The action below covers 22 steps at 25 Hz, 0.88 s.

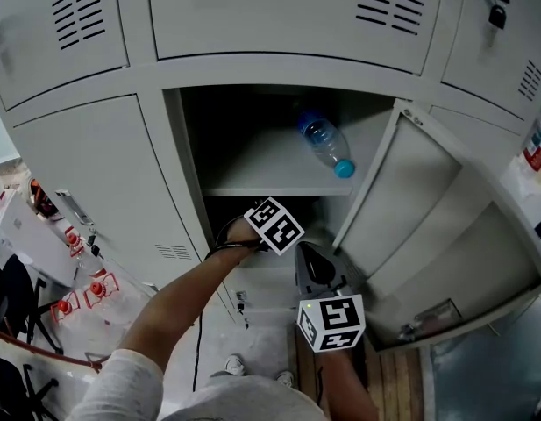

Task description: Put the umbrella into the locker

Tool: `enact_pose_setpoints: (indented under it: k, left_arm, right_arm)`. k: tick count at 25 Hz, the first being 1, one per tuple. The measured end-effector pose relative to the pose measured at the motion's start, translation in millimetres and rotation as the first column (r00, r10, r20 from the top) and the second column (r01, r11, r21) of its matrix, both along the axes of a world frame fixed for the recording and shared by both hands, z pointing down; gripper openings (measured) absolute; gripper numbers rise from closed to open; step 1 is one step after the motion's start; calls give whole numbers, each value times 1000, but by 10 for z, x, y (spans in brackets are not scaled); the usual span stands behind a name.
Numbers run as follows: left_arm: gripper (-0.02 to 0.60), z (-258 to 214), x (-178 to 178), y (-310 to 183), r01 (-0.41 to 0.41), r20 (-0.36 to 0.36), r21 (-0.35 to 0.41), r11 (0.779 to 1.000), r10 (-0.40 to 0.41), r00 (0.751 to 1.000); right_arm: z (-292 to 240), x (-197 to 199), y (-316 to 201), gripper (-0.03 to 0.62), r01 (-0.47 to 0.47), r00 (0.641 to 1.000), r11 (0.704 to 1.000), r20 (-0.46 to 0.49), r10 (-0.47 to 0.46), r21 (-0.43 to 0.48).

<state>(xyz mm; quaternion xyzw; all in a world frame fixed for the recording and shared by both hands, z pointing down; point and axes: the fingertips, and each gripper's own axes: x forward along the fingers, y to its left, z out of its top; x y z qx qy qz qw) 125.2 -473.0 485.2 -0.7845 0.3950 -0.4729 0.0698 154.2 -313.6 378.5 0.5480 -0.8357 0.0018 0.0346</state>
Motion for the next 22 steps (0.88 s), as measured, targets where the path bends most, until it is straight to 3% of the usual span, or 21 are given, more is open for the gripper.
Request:
enact_pose_setpoints:
  k: [11,22]
  left_arm:
    - [270,51,20,15,-10,37,-8,1000,10,999]
    - [296,20,62,73,-47,-21,-21,999,47,999]
  right_arm:
    - [35,41,-10,3,-2,1000,1000,0,2,-13]
    - [73,-5,-7,3,15,1000,1000,1,-15,-19]
